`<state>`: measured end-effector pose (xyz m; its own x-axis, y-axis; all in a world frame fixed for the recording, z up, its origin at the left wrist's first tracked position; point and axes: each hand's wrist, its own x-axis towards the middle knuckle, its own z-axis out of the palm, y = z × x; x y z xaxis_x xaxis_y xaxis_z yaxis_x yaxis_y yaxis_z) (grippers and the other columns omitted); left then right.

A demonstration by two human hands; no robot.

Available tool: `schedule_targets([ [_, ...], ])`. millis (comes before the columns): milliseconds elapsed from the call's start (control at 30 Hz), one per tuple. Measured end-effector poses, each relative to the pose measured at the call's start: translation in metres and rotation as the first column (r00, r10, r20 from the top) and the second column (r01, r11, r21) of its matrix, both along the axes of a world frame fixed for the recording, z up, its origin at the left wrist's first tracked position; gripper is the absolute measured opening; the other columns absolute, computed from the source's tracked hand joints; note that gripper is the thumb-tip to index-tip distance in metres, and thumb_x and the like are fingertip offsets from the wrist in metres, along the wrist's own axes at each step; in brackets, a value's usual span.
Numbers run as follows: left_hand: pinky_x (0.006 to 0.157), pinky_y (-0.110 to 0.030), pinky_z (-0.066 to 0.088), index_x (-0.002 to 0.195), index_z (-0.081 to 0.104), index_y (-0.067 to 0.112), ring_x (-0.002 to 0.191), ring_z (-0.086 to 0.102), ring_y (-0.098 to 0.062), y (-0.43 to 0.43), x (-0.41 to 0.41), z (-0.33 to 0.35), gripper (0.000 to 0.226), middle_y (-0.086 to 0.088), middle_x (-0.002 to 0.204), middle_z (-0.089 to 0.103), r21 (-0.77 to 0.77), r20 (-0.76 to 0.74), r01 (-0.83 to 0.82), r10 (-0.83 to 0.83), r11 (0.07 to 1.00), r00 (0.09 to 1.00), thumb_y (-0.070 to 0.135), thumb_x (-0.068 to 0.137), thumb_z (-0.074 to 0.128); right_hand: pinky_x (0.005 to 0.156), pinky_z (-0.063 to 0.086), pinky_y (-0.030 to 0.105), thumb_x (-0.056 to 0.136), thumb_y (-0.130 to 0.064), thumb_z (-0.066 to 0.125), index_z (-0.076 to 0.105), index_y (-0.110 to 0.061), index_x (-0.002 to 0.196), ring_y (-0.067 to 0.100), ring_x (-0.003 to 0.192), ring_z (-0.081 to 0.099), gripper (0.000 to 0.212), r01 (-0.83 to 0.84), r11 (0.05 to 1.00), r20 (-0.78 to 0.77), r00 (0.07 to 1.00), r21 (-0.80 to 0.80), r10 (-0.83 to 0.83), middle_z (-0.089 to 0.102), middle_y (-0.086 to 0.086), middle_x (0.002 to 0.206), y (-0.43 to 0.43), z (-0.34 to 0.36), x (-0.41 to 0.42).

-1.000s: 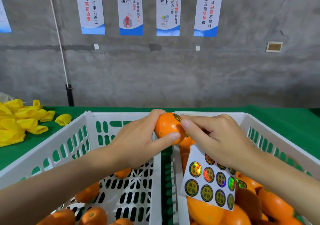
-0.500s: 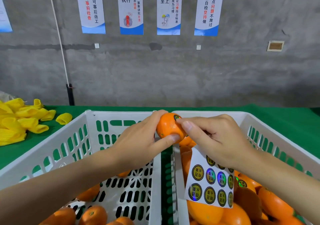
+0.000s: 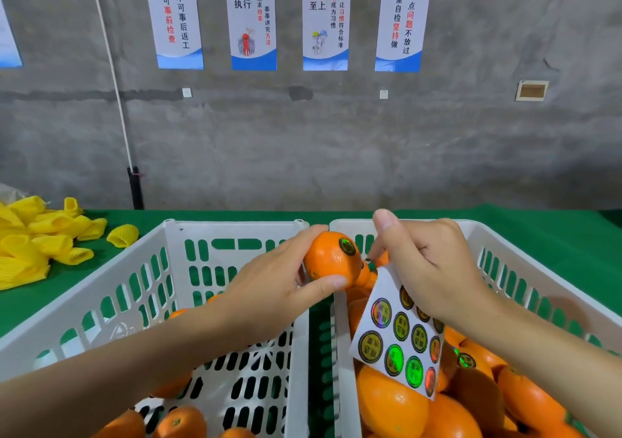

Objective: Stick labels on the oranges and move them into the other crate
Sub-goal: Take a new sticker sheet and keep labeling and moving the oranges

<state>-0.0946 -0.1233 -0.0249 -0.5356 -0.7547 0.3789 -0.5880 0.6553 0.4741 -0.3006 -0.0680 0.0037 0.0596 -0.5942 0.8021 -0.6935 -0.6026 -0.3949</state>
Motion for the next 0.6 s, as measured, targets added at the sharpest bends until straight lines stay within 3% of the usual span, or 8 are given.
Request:
schedule_targets([
  [100,0.089,-0.024,0.054,0.127,0.019,0.078,0.101,0.060,0.004,0.006,-0.005,0.001,0.067,0.033,0.124,0.055,0.115,-0.092,0.034,-0.024,0.993,0.995,0.083,0.072,0.056,0.051,0.039,0.037,0.096,-0.056,0.029,0.066,-0.016,0.059,0.014,0.047,0.051,0.066,0.018,1.000,0.146,0.989,0.013,-0.020,0.045,-0.002,0.043,-0.005,0.008,-0.007],
  [200,0.082,-0.028,0.060,0.112,0.028,0.086,0.091,0.068,0.003,0.010,-0.016,0.001,0.075,0.025,0.098,0.068,0.169,-0.188,0.095,-0.062,0.981,0.980,0.040,0.082,0.079,0.053,0.041,0.042,0.095,-0.059,0.028,0.067,-0.022,0.068,0.014,0.050,0.052,0.060,0.047,0.999,0.273,0.961,0.017,-0.050,0.045,0.002,0.046,-0.009,0.011,-0.013],
  [300,0.086,-0.028,0.060,0.115,0.039,0.079,0.101,0.069,0.000,0.011,-0.022,-0.001,0.074,0.034,0.119,0.063,0.218,-0.298,0.189,-0.119,0.958,0.947,0.018,0.090,0.073,0.055,0.042,0.039,0.096,-0.059,0.027,0.067,-0.026,0.069,0.010,0.051,0.052,0.058,0.085,0.996,0.285,0.955,0.005,-0.083,0.045,-0.003,0.045,-0.012,0.011,-0.015],
  [400,0.086,-0.018,0.056,0.123,0.057,0.052,0.113,0.065,-0.001,0.014,-0.022,0.004,0.054,0.027,0.123,0.066,0.279,-0.426,0.305,-0.167,0.911,0.889,0.007,0.095,0.065,0.054,0.046,0.040,0.098,-0.058,0.028,0.065,-0.022,0.067,0.011,0.052,0.053,0.060,0.130,0.991,0.245,0.961,0.019,-0.131,0.050,-0.005,0.047,-0.016,0.009,-0.017],
  [467,0.085,-0.017,0.055,0.119,0.066,0.039,0.114,0.065,-0.003,0.017,-0.023,0.008,0.037,0.019,0.118,0.071,0.309,-0.423,0.302,-0.155,0.902,0.893,0.008,0.099,0.059,0.055,0.047,0.042,0.096,-0.061,0.025,0.065,-0.015,0.066,0.014,0.054,0.055,0.068,0.185,0.982,0.180,0.965,0.042,-0.189,0.053,0.001,0.050,-0.019,0.007,-0.016],
  [533,0.090,-0.021,0.054,0.114,0.071,0.038,0.112,0.065,-0.002,0.020,-0.024,0.012,0.024,0.016,0.116,0.072,0.354,-0.406,0.276,-0.120,0.894,0.906,0.030,0.102,0.052,0.056,0.048,0.041,0.093,-0.066,0.021,0.065,-0.010,0.069,0.017,0.055,0.056,0.076,0.232,0.969,0.103,0.965,0.084,-0.240,0.055,0.006,0.053,-0.021,0.004,-0.015],
  [600,0.101,-0.022,0.047,0.117,0.071,0.035,0.114,0.064,-0.002,0.022,-0.024,0.015,0.046,0.015,0.119,0.072,0.438,-0.370,0.279,-0.112,0.855,0.922,0.062,0.095,0.041,0.054,0.046,0.036,0.095,-0.065,0.024,0.060,-0.011,0.063,0.017,0.055,0.054,0.072,0.290,0.949,0.049,0.953,0.123,-0.298,0.055,0.005,0.052,-0.023,-0.001,-0.014],
])
